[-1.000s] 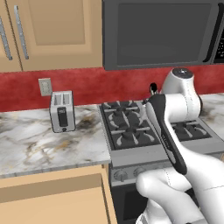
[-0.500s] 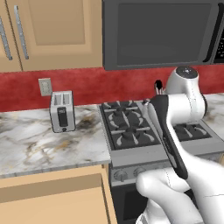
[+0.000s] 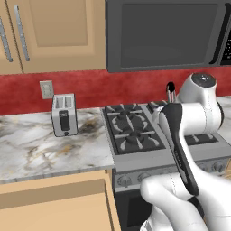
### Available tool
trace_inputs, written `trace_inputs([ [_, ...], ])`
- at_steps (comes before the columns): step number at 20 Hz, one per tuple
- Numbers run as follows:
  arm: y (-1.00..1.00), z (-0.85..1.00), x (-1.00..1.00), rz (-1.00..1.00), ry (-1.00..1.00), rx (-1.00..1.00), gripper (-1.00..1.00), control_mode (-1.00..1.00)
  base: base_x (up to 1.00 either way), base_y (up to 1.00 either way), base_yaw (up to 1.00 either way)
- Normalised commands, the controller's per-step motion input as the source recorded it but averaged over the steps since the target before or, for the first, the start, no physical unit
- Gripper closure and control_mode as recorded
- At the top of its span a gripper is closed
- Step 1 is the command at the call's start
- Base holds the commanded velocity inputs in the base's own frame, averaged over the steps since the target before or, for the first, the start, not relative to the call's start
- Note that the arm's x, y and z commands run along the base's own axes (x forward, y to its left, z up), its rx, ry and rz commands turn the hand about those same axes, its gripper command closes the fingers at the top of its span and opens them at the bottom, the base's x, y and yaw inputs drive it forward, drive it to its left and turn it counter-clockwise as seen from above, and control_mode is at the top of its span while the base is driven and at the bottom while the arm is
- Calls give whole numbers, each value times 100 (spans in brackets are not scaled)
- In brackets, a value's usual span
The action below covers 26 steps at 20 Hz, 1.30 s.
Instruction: Take the tongs from the drawer on the left and place them on the dining counter next to the tray containing the hot dog.
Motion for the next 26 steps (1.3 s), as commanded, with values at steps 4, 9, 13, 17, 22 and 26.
trace_inputs([
  [4, -2, 0, 0, 0, 0, 0, 100, -100, 0, 0, 0],
  [9, -1, 0, 0, 0, 0, 0, 100, -100, 0, 0, 0],
  [13, -2, 0, 0, 0, 0, 0, 100, -100, 0, 0, 0],
  [17, -1, 0, 0, 0, 0, 0, 100, -100, 0, 0, 0],
  [22, -2, 0, 0, 0, 0, 0, 100, -100, 0, 0, 0],
  [26, -1, 0, 0, 0, 0, 0, 100, 100, 0, 0, 0],
])
